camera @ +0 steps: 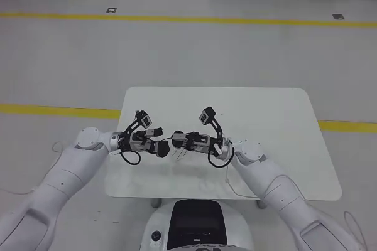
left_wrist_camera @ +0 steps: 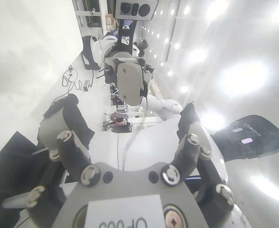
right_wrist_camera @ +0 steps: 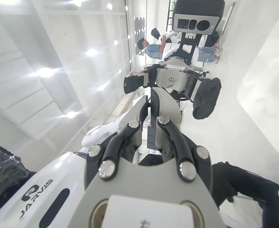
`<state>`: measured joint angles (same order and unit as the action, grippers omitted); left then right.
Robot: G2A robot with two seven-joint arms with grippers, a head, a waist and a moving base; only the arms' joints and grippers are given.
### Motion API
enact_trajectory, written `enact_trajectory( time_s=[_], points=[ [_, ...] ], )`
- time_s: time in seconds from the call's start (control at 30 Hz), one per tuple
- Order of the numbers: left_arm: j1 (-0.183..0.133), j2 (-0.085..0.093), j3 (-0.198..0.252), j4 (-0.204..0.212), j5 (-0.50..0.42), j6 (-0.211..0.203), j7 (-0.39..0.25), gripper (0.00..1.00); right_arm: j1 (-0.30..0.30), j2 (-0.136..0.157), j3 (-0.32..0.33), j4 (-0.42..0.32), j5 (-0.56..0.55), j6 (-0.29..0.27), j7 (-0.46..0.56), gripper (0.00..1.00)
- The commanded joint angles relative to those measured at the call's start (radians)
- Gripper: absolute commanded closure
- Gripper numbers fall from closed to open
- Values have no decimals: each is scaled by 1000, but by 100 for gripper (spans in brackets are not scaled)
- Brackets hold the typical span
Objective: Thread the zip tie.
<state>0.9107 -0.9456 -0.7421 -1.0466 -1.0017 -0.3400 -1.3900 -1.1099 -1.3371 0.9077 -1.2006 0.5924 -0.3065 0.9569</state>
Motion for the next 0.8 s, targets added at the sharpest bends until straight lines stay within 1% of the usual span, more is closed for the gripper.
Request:
enact_trajectory(
  time_s=[0.0,0.17,0.3,0.4,0.77],
  points=[
    [1,0,-1,0,1,0,0,0,-1,0,1,-2,-1,0,0,100],
    [1,0,-1,0,1,0,0,0,-1,0,1,-2,-1,0,0,100],
    [1,0,-1,0,1,0,0,0,-15,2,5,-26,-11,15,-28,100],
    [1,0,-1,0,1,0,0,0,-19,2,5,-39,-14,25,-24,100],
    [1,0,-1,0,1,0,0,0,-18,2,5,-40,-16,25,-24,100]
  ],
)
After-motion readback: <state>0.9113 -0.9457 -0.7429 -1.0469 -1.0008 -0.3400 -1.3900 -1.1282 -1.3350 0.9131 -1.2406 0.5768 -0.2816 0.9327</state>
